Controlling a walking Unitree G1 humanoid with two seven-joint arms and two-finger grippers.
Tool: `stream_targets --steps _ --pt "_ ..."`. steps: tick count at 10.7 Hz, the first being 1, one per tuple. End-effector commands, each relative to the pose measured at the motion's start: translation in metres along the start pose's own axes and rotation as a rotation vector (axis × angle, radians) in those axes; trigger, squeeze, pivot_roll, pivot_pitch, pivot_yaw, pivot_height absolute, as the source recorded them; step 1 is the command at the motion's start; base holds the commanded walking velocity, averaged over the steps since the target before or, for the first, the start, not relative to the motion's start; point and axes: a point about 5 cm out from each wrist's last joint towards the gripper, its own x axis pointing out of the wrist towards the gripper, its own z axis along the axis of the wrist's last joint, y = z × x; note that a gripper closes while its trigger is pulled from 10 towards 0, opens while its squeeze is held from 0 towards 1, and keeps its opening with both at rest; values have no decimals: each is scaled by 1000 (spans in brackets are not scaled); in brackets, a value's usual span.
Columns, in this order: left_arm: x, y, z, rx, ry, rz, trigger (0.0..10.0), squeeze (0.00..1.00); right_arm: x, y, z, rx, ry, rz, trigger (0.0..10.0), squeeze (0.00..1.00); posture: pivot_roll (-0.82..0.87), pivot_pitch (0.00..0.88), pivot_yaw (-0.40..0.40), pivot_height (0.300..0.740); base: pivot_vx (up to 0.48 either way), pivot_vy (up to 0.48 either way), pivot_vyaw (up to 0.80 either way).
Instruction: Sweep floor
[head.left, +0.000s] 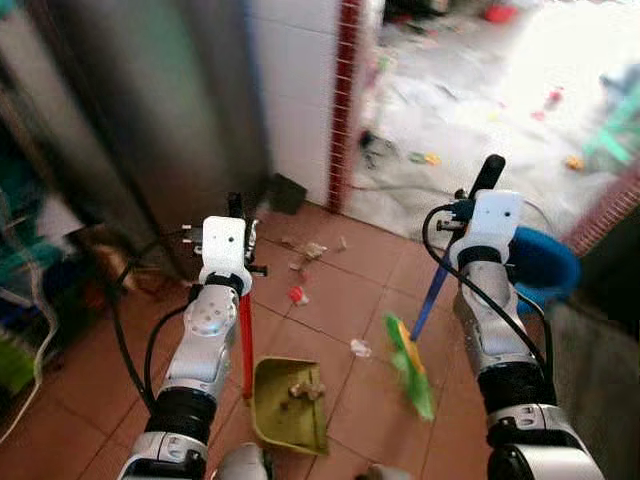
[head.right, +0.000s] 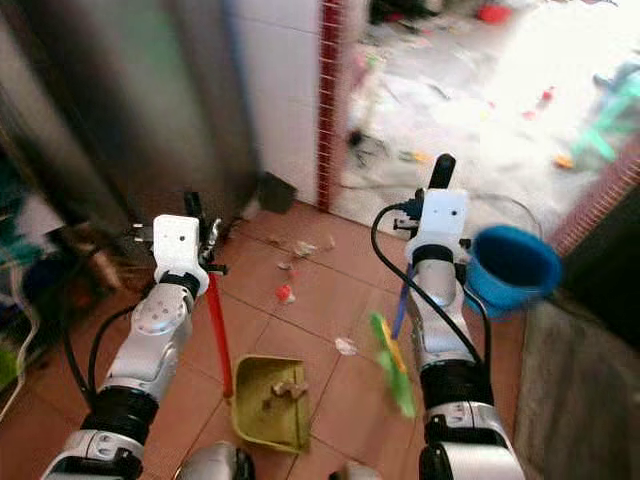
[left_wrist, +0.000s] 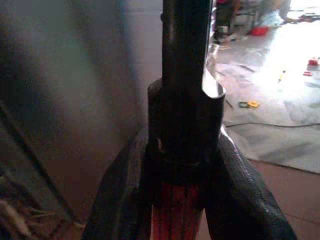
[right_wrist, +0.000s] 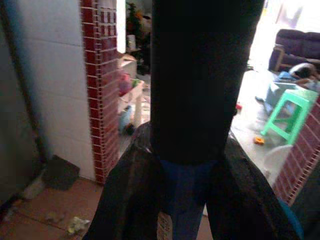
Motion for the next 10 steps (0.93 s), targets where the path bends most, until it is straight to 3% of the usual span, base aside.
stream_targets --steps 1,2,7,10 --pt "6 4 19 7 -83 6 10000 0 3 0 6 -1 -21 -4 10000 0 -64 21 6 740 292 382 -800" --pt "7 5 19 -9 -75 3 10000 0 3 0 5 -2 -20 -6 10000 0 -65 21 7 740 274 394 -625" --pt "8 3 21 -9 -84 -15 10000 0 3 -1 5 -8 -19 -18 10000 0 -63 21 11 740 255 402 0" --pt "7 0 24 -8 -97 -50 10000 0 4 -1 5 -13 -20 -30 10000 0 -62 21 12 740 0 0 0"
